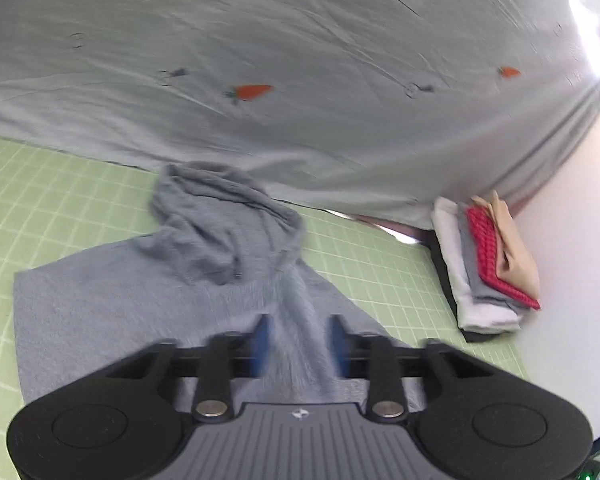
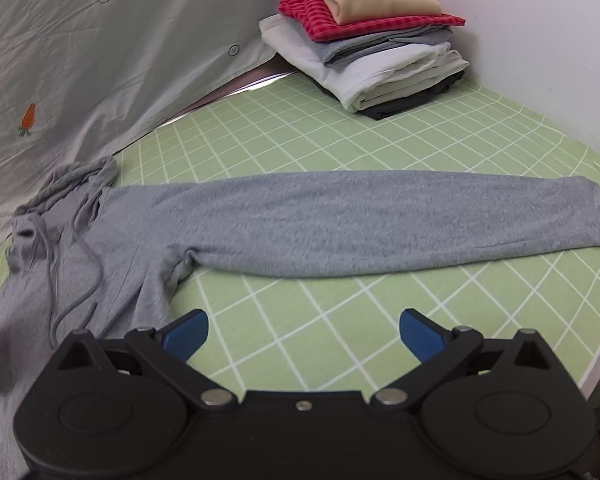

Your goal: Fold clothes

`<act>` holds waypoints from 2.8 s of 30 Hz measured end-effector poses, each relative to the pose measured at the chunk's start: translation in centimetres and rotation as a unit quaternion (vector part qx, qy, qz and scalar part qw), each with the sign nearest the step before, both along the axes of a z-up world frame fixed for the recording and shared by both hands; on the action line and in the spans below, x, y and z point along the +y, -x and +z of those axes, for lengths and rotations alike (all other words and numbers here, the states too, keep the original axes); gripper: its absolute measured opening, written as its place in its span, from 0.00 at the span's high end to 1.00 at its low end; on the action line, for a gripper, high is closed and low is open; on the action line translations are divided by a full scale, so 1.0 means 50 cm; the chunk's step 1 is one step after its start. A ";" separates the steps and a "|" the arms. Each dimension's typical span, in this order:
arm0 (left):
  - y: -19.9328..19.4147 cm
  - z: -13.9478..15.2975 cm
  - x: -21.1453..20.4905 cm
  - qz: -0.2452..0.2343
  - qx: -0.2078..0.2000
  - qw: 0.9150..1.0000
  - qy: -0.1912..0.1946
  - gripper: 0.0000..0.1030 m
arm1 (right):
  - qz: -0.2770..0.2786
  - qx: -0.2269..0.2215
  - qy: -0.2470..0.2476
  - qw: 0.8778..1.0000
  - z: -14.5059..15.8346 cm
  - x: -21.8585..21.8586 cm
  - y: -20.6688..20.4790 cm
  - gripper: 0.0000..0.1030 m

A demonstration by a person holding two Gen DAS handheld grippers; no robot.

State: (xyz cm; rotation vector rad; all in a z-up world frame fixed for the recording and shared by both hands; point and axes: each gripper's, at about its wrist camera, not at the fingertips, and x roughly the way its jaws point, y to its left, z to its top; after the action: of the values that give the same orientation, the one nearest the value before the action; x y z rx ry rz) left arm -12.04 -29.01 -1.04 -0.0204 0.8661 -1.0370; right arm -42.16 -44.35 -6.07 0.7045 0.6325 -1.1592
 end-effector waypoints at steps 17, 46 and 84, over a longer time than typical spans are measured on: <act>-0.152 -0.214 0.194 0.220 0.028 0.936 -0.273 0.14 | 0.200 0.030 0.058 0.978 0.029 -0.089 -0.304 0.00; -0.182 -0.267 0.202 0.225 0.014 0.936 -0.271 0.00 | 0.352 0.090 0.020 0.931 -0.050 0.104 -0.531 0.14; -0.194 -0.264 0.198 0.224 0.028 0.934 -0.277 0.00 | -0.043 -0.003 0.037 0.998 0.013 -0.314 -0.098 0.75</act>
State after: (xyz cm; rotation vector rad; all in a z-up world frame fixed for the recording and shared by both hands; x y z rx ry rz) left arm -2.36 -19.13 -14.23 0.2214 1.1183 -0.3442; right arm -37.28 -60.05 -5.44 0.6768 0.5547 -1.2535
